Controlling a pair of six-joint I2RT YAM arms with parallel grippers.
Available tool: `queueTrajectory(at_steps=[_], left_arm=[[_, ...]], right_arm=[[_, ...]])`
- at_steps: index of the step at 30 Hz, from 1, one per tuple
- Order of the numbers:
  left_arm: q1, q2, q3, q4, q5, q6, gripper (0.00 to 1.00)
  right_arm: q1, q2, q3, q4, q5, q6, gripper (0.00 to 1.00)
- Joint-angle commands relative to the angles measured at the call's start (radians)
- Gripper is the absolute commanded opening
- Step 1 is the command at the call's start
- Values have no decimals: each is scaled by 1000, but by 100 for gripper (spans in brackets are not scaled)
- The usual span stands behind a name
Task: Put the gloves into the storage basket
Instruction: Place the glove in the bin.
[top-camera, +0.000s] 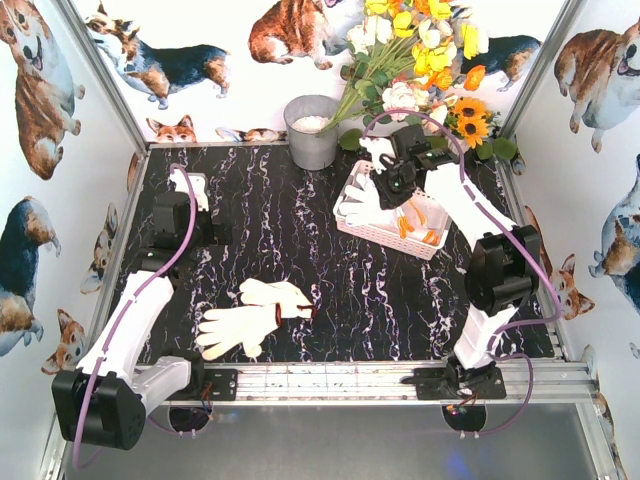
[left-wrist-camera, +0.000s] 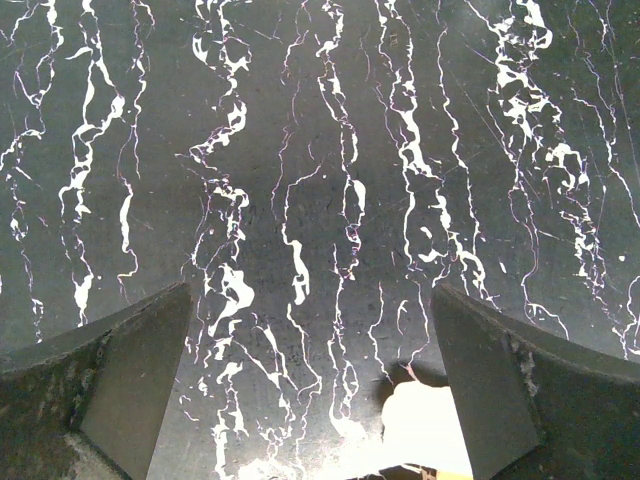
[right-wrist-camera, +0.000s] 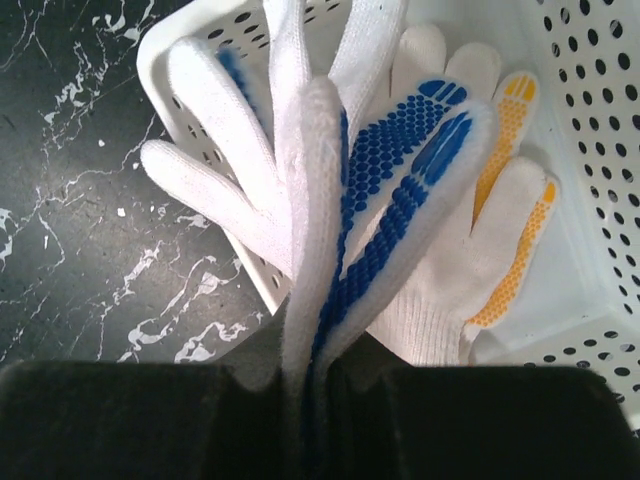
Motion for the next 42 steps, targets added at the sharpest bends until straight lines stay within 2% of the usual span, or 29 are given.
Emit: queueTrajectory(at_steps=[1, 21, 33, 42], left_arm=[[8, 3, 4, 13, -13, 15, 100], [9, 1, 6, 11, -10, 20, 100], [9, 6, 6, 11, -4, 21, 100], [9, 11, 7, 10, -2, 23, 100]], right_arm=[[-33, 16, 13, 99, -65, -5, 0], [-97, 152, 55, 77, -260, -7, 0], [-117, 203, 59, 48, -252, -33, 0], [-153, 231, 53, 38, -300, -33, 0]])
